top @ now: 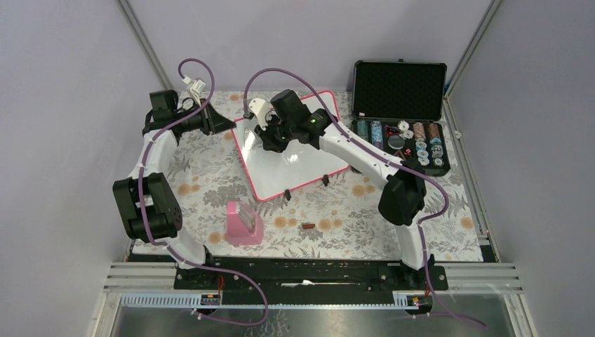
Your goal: Write a sentence on the whiteboard
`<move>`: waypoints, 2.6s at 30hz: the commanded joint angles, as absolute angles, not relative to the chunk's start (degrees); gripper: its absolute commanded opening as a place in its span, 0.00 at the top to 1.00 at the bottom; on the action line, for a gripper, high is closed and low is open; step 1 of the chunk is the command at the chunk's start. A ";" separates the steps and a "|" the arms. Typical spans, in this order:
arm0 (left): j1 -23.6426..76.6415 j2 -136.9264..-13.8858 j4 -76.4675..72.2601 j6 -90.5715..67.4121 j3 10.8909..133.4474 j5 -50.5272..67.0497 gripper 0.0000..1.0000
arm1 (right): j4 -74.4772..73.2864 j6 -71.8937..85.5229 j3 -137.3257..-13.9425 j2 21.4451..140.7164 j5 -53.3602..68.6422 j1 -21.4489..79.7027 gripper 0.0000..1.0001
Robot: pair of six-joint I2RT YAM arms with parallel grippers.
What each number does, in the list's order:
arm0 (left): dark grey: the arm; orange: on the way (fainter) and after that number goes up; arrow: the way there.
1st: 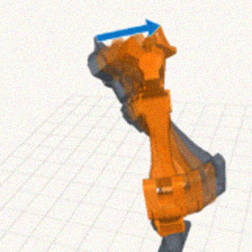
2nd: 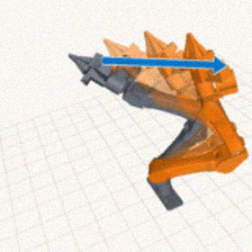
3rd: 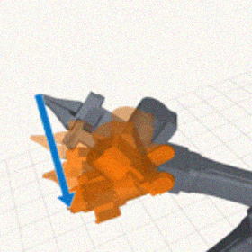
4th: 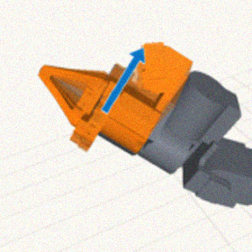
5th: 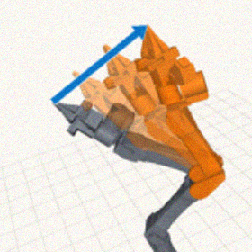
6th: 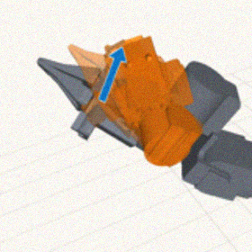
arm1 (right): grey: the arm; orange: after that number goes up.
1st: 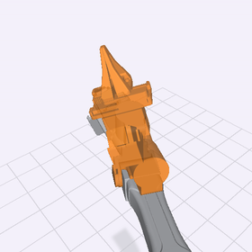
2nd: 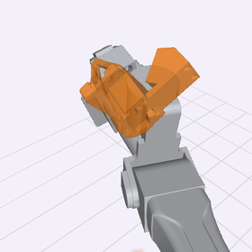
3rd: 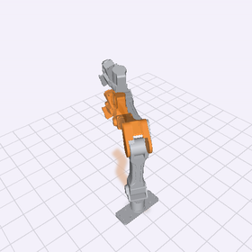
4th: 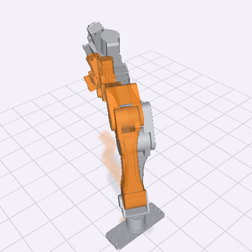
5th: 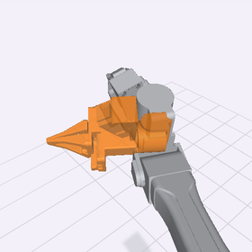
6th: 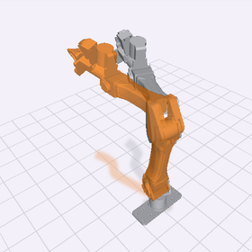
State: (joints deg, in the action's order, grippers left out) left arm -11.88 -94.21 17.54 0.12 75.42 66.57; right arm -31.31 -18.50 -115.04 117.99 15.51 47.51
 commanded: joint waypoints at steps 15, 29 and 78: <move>-10.36 -92.14 19.42 2.32 76.26 67.47 1.00 | -34.50 -18.99 -126.57 116.46 16.53 43.59 1.00; -10.16 -92.10 19.60 2.67 76.22 67.41 1.00 | -34.52 -18.86 -128.50 119.33 16.09 43.53 1.00; -10.08 -91.73 19.69 3.07 75.85 67.04 1.00 | -30.70 -19.51 -113.64 114.83 17.31 45.31 1.00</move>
